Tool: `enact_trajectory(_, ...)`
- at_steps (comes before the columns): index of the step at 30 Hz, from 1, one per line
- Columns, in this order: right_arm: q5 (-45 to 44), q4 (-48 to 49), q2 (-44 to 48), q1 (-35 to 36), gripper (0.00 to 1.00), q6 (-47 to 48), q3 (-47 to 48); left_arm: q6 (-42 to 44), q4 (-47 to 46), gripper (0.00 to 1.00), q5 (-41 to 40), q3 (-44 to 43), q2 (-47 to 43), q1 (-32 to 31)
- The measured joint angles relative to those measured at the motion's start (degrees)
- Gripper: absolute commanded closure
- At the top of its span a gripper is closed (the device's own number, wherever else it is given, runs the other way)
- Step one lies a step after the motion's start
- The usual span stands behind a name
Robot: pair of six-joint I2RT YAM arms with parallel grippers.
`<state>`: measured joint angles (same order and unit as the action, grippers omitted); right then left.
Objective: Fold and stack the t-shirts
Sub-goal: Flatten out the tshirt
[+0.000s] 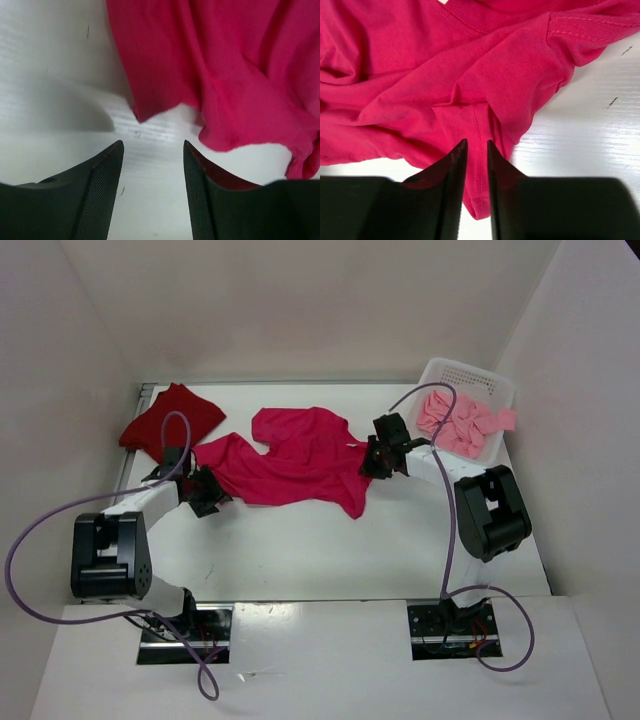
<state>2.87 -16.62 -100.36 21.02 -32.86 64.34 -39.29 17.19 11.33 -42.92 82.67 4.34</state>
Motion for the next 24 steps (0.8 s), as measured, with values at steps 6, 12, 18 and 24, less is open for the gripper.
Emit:
enact_trajectory(6, -0.52, 0.00, -1.49, 0.00, 0.66, 0.63, 0.92, -0.42, -4.55, 0.50, -0.57, -2.69, 7.15, 0.02)
enact_trajectory(12, -1.07, -0.04, -6.40, 0.00, 0.66, 1.27, 3.91, -0.33, -5.79, 0.83, -1.62, -3.13, 8.26, 0.02)
enact_trajectory(18, -1.57, -0.11, -8.00, 0.00, 0.88, 1.51, 4.87, 0.28, -3.41, 0.99, -1.20, -4.02, 7.19, 0.00)
enact_trajectory(24, -2.29, -0.20, -6.97, 0.00, 0.98, 1.22, 4.31, 2.73, 1.55, 1.00, 1.33, -5.16, 0.22, 0.50)
